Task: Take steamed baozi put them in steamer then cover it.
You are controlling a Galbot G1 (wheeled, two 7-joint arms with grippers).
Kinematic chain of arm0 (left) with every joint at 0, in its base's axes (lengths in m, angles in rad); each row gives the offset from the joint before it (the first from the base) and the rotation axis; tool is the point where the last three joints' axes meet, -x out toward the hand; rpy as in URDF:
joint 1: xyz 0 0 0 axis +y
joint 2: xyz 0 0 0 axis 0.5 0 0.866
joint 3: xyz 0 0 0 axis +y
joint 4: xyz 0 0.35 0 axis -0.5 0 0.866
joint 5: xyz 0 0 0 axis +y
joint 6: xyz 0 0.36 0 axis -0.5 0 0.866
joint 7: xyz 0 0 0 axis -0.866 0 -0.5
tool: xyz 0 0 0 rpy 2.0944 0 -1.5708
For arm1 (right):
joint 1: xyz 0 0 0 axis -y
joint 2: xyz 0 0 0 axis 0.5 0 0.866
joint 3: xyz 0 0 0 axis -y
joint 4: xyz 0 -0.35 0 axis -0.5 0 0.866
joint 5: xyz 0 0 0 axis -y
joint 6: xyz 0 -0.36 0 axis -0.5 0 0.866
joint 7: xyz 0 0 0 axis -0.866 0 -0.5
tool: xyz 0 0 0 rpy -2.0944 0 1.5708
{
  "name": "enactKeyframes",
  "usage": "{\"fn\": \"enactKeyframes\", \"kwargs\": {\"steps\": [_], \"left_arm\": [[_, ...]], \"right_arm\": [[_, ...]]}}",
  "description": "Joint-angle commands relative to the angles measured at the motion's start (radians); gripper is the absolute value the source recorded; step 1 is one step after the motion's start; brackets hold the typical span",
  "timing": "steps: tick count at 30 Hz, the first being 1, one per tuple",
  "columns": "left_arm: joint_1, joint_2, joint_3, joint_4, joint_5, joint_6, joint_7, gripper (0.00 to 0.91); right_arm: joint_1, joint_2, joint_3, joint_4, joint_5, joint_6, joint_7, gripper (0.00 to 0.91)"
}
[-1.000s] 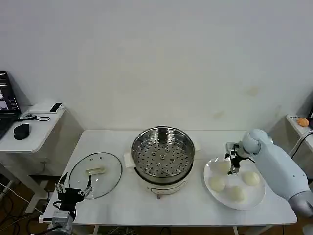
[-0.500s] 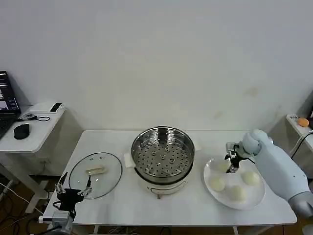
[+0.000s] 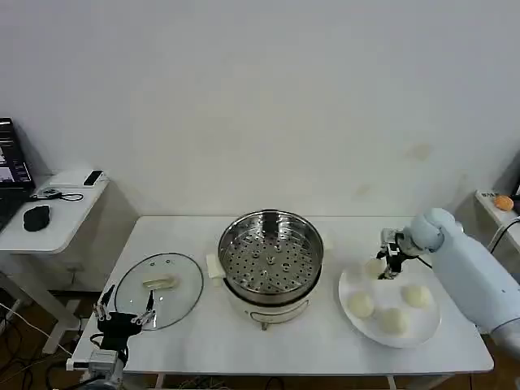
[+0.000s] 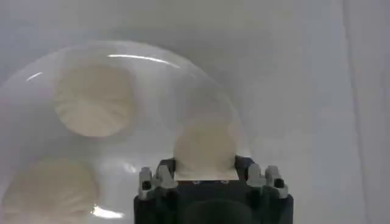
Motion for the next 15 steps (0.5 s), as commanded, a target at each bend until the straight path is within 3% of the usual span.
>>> {"fn": "enactKeyframes", "kwargs": {"steps": [1,9,15], "left_arm": [[0.000,0.001,0.003,-0.002,0.002,0.001,0.002,0.907],[0.008,-0.001,0.009,-0.007,0.012,0.002,0.009,0.907],[0.019,-0.011,0.000,-0.014,0.011,0.001,0.002,0.907]], "right_arm": [[0.133,-0.067,-0.080,0.121,0.124,-0.032,-0.027,0.655],[0.435,0.017,-0.274,0.115,0.313,-0.068,-0.058,0.655],[0.576,0.141,-0.356,0.013,0.334,-0.019,-0.085,0.655]]}}
